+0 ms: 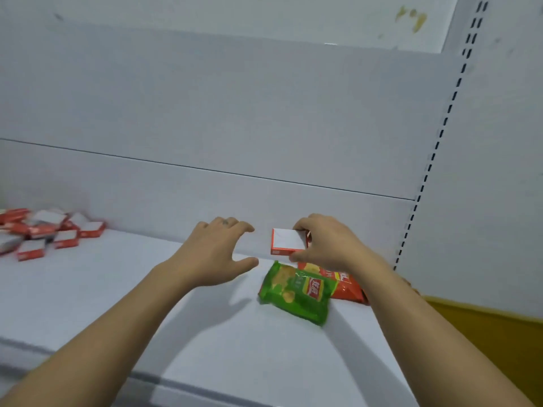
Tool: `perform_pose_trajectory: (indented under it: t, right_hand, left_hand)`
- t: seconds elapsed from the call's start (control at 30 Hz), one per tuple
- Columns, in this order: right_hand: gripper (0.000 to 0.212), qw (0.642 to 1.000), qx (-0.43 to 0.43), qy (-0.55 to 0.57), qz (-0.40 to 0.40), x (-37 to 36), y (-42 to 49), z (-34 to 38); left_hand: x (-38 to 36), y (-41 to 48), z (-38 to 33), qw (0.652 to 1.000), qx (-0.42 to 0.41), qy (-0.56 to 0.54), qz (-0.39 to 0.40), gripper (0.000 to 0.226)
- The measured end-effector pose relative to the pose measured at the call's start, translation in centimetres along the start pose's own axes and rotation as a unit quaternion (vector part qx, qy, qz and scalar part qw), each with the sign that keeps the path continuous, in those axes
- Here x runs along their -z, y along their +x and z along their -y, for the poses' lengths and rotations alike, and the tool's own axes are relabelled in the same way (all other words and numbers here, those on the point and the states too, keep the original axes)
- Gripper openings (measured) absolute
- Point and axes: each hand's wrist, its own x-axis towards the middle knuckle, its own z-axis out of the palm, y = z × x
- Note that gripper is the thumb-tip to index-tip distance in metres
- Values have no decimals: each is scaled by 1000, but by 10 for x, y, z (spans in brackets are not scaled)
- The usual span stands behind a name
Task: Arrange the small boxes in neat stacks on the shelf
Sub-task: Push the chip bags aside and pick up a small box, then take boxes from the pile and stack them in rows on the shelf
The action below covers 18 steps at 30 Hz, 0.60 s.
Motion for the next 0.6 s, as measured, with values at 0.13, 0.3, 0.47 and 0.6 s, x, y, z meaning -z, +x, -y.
perform_pose_trajectory:
  t: [0.13, 0.3, 0.47, 0.6]
  right_hand:
    - [42, 997, 68, 42, 13, -18, 22, 44]
    - [42, 981, 154, 111, 37, -51, 34, 118]
    - [48, 961, 231, 147, 43, -70, 26, 197]
    - [47, 953, 264, 143, 27, -71, 26, 251]
  left_hand:
    - [19, -45, 33, 996, 83, 32, 2, 61]
    - [45, -121, 69, 976, 207, 73, 14, 63]
    - [75, -184, 95, 948, 297, 110, 24, 64]
    - [95, -220, 121, 939, 322, 118, 12, 64]
